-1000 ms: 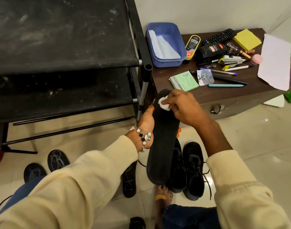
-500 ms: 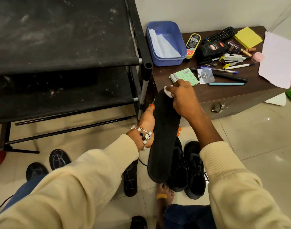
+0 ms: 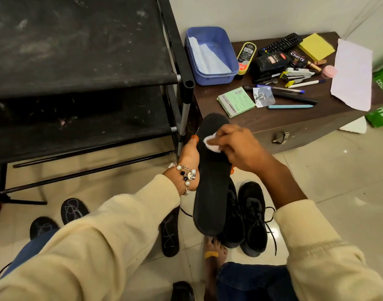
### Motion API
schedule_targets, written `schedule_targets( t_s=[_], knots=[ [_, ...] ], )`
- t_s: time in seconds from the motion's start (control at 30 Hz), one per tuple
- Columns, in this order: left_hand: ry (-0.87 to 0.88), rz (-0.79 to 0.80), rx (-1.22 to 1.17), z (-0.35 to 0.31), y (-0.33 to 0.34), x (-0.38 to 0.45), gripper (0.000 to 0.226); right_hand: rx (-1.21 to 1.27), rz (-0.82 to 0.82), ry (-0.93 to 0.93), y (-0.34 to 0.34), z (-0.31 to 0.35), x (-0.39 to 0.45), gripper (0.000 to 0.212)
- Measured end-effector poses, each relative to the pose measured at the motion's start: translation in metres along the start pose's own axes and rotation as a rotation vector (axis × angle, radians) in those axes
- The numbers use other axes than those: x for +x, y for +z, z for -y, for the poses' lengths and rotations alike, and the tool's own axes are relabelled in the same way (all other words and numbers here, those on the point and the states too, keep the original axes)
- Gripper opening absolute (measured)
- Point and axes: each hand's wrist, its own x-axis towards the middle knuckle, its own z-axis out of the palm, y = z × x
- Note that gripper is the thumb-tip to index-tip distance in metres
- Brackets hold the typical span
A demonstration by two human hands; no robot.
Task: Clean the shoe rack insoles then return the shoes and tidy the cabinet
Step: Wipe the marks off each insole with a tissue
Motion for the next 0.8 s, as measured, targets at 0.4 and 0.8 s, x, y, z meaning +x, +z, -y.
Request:
schedule_targets(
  t_s=[0.4,0.8],
  knots=[
    [0.016,-0.046,0.076,-0.003,-0.004,-0.001,0.062,0.004,-0.055,0.094,0.016,0.009,0.001,0.041],
    [0.025,-0.047,0.140,0.001,-0.008,0.006,0.069,0.150,0.068,0.131,0.001,0.004,-0.036,0.034]
  ],
)
